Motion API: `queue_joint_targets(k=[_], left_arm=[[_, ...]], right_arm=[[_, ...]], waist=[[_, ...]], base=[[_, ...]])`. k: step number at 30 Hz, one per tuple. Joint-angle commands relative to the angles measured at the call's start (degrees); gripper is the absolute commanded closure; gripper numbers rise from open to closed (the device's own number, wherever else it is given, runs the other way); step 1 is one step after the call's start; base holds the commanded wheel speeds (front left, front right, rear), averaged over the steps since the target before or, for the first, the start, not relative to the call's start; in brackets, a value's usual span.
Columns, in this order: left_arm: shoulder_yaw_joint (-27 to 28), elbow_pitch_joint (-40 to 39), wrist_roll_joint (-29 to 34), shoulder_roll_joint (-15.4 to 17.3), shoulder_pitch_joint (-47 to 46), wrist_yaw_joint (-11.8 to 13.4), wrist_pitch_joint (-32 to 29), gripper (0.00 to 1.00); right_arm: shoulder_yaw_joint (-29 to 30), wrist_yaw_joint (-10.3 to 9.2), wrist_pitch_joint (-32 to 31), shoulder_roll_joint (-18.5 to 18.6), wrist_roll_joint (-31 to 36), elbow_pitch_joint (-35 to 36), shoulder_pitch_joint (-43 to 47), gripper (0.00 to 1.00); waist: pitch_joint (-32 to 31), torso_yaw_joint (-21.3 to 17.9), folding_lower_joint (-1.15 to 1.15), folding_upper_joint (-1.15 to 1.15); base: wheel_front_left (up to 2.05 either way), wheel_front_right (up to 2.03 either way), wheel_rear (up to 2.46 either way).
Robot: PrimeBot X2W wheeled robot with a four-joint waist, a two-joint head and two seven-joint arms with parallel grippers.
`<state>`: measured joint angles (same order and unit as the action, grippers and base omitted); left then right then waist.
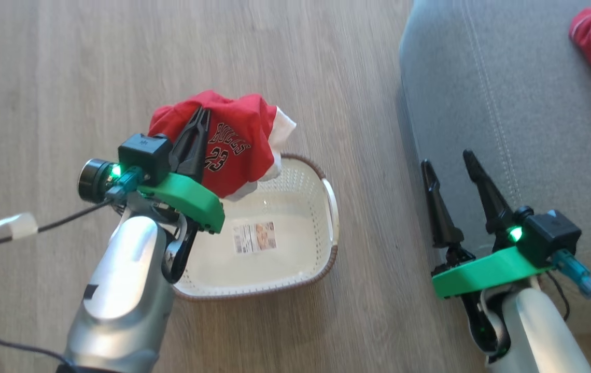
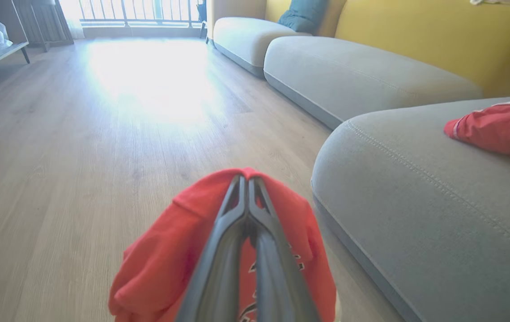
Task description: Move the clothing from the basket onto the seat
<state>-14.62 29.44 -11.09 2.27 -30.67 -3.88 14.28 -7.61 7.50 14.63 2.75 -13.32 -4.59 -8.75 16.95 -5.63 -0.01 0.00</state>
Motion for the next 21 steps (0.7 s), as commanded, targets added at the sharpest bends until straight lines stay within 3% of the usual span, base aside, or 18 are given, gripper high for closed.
queue_joint_targets(k=[1, 9, 21], left_arm=[[2.33, -4.54, -0.56, 0.64, 0.10, -0.15, 0.72, 1.00], [4.06, -16.46, -3.12, 0.62, 3.98, -0.87, 0.72, 1.00], [6.58, -27.73, -3.47, 0.61, 8.34, -1.24, 0.72, 1.00]], right_arm=[[-1.53, -0.01, 0.37, 0.12, -0.79, 1.29, 0.38, 0.00], [-0.85, -0.01, 0.37, 0.12, 0.77, 2.18, 1.07, 0.00], [0.54, -0.01, 0.37, 0.12, 0.57, 4.78, 2.50, 0.00]], waist=[[-2.77, 1.29, 0.01, 0.00], [-7.33, 2.98, 0.01, 0.00], [-11.34, 3.70, 0.01, 0.00]], base=[[0.00, 0.00, 0.00], [0.00, 0.00, 0.00], [0.00, 0.00, 0.00]])
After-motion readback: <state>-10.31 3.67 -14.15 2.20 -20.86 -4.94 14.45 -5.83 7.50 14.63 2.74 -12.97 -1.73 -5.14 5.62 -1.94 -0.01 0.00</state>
